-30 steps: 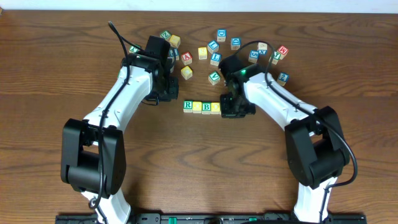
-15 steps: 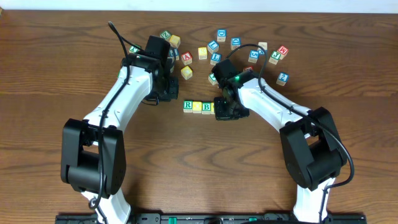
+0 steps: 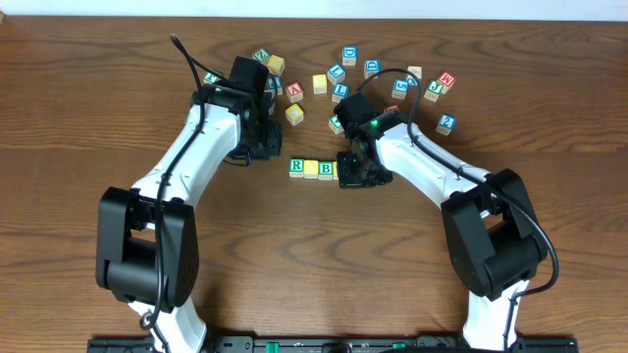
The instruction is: Spell out ROBOT
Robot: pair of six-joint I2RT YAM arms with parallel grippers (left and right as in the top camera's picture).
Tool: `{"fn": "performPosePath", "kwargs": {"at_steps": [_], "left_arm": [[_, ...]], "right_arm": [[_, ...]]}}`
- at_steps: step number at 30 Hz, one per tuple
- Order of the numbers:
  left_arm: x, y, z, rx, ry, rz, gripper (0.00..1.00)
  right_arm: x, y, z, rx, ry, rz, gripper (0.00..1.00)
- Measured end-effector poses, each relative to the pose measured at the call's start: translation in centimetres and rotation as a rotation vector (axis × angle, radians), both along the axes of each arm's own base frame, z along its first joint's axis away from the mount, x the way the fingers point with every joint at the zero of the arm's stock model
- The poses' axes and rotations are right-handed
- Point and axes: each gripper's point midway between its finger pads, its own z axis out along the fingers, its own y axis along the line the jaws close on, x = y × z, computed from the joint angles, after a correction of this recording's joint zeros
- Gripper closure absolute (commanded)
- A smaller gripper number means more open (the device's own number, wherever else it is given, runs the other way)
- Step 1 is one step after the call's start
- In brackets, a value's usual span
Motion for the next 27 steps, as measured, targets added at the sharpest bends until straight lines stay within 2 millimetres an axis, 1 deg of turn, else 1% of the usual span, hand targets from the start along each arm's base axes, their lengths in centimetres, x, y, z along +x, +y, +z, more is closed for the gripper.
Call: {"fn": "performPosePath", "kwargs": {"at_steps": [6,8,11,15,16,20,24,27], "left_arm": [[0.0,0.0,0.0,0.0,0.0,0.0,0.92],[0.0,0.0,0.0,0.0,0.0,0.0,0.92],[0.0,0.0,0.0,0.0,0.0,0.0,0.92],[0.0,0.0,0.0,0.0,0.0,0.0,0.92],[0.0,0.0,0.0,0.0,0.0,0.0,0.92],[0.0,0.0,0.0,0.0,0.0,0.0,0.92],[0.0,0.0,0.0,0.0,0.0,0.0,0.92],[0.0,0.0,0.0,0.0,0.0,0.0,0.92]], "right_arm": [[-0.6,0.2,0.1,0.017,0.028,0.001,0.99],[-0.7,0.0,0.5,0.022,0.031,-0.002,0.99],[-0.3,-0.4,1.9,0.042,0.008,-0.019,0.99],[0.9,-1.9,3.6,0.056,-0.036,-0.062,0.99],[1.3,-2.4,3.7,0.053,-0.042,-0.077,0.98],[2.0,-3.2,3.6,0.037,-0.063,-0.096,0.98],[2.4,-3.4,3.5,0.027,-0.081,-0.099,0.99],[2.6,-3.4,2.8,0.019,-0.075,-0.101,0.99]]}}
